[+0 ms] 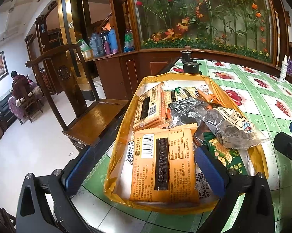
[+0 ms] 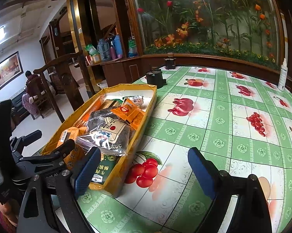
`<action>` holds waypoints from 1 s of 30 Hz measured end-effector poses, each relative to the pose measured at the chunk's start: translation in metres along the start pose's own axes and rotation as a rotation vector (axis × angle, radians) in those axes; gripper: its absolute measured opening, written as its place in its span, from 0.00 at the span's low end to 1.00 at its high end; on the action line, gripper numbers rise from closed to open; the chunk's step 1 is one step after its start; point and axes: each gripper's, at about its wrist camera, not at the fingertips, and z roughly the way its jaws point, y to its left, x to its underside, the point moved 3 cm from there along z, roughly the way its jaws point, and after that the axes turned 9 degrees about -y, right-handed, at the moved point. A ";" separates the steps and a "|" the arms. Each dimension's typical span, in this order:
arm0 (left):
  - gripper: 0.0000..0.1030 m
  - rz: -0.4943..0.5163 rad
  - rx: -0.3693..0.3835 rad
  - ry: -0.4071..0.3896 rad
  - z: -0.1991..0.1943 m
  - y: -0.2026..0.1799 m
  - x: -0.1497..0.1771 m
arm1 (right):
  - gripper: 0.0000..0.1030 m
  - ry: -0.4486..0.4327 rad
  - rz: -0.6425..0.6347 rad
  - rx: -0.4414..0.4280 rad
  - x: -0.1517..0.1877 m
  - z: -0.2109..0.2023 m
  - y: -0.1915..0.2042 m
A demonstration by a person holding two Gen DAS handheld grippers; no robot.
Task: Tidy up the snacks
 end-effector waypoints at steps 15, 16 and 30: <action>1.00 0.012 0.002 -0.005 -0.001 -0.001 0.000 | 0.91 0.006 0.006 0.007 0.002 0.001 -0.005; 1.00 0.013 0.002 -0.005 -0.001 -0.001 0.000 | 0.91 0.006 0.007 0.009 0.002 0.001 -0.005; 1.00 0.047 -0.069 0.005 -0.007 -0.003 -0.001 | 0.92 0.003 0.021 0.032 0.001 -0.003 -0.006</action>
